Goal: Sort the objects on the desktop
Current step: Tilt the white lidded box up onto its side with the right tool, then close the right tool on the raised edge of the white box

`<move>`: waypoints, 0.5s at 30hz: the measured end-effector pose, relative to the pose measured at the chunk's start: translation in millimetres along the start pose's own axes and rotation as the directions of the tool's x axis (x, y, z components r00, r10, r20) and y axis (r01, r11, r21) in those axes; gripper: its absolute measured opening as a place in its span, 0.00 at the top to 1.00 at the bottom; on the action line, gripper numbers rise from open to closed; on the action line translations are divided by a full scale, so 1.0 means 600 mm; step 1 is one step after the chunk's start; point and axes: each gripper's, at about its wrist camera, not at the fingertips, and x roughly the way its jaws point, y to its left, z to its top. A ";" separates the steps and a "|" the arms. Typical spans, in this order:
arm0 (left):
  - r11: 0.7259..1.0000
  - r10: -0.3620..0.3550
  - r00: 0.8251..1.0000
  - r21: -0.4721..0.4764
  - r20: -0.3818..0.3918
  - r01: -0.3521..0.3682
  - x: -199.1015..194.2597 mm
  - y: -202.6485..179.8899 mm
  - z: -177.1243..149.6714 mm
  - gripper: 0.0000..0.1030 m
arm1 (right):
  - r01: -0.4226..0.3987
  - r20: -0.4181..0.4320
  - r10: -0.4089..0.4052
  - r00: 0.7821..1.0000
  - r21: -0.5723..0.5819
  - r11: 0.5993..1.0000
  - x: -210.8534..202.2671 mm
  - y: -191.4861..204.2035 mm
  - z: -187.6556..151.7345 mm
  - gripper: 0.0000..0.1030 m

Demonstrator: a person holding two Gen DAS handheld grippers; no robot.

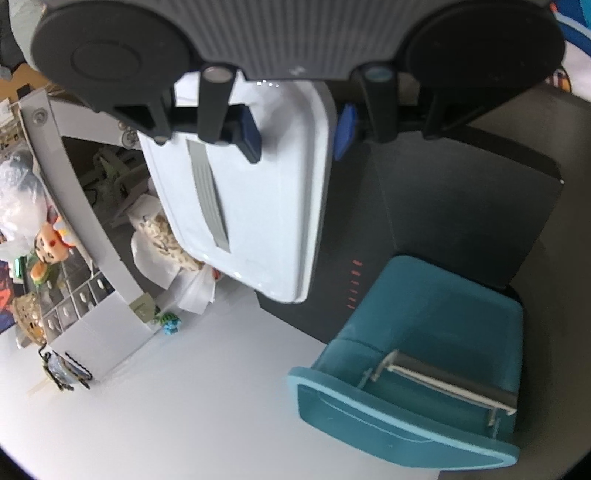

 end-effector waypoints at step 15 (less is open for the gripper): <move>0.999 -0.046 0.998 0.014 0.043 0.046 -0.028 -0.013 0.007 0.54 | -0.040 -0.010 0.040 0.999 0.000 0.999 -0.009 0.022 -0.001 0.91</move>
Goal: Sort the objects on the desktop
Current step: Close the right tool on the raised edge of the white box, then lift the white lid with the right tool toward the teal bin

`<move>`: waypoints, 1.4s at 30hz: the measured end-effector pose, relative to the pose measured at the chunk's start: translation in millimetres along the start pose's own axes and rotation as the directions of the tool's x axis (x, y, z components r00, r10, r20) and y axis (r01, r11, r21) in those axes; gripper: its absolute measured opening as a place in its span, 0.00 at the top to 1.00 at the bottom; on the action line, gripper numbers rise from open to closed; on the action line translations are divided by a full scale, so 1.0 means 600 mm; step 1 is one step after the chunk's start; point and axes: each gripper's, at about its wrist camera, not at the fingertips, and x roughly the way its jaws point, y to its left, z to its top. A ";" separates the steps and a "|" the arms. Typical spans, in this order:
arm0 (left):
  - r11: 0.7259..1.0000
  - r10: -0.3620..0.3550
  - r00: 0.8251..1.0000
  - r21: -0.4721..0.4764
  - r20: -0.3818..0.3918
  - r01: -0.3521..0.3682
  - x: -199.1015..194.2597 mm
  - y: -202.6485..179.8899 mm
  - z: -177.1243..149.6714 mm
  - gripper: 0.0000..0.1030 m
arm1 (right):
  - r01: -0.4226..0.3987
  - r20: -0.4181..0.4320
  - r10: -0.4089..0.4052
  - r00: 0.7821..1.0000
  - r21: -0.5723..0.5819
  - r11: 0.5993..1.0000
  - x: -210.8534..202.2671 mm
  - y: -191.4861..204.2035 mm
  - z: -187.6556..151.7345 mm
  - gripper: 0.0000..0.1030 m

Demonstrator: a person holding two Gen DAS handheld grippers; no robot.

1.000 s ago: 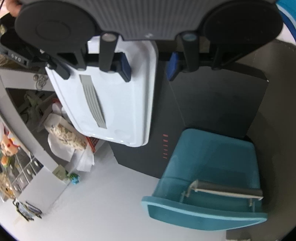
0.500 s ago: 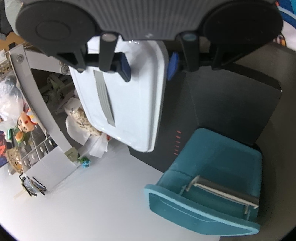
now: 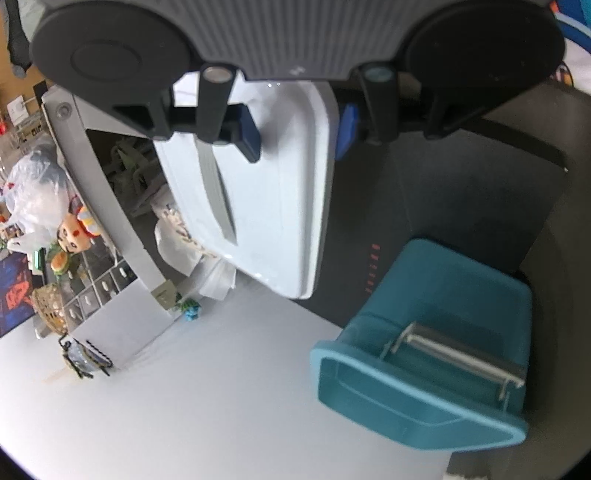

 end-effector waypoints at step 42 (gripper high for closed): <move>0.994 -0.106 0.955 0.027 0.276 0.103 -0.145 0.003 0.052 0.55 | -0.101 -0.016 0.099 0.995 -0.154 0.983 0.051 0.126 -0.066 0.90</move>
